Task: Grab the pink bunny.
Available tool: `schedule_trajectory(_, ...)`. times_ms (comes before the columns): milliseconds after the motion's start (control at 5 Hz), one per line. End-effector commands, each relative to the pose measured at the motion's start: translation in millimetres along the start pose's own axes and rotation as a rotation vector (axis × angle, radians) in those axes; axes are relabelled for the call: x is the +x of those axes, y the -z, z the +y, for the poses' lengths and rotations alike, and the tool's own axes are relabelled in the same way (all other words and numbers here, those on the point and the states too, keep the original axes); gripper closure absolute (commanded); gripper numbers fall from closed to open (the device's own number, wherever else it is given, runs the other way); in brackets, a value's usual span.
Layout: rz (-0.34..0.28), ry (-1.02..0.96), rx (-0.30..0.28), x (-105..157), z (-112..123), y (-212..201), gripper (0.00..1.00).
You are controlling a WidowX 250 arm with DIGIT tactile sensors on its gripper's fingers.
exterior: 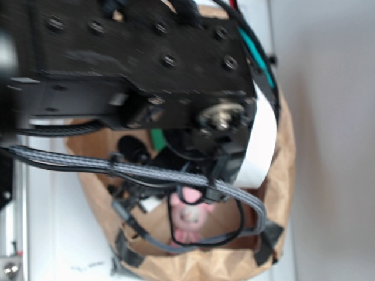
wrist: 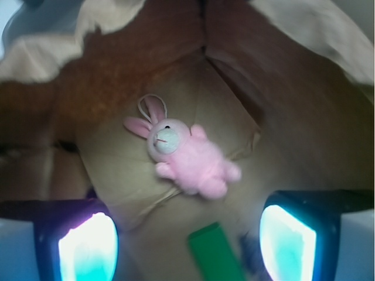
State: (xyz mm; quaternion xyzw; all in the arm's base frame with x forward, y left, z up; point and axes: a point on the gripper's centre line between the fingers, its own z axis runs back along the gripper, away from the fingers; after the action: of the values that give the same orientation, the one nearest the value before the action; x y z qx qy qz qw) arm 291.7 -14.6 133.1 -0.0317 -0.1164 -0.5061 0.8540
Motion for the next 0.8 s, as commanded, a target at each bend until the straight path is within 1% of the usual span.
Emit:
schedule_trajectory(0, 0.035, 0.217, 0.106, 10.7, -10.7, 31.5, 0.00)
schedule_trajectory(200, 0.071, 0.304, 0.068, 13.8, -21.9, 57.7, 0.00)
schedule_trajectory(400, 0.054, 0.350, 0.072, 18.6, -30.1, 70.1, 0.00)
schedule_trajectory(600, 0.041, 0.378, 0.021, 28.2, -26.6, 73.9, 0.00)
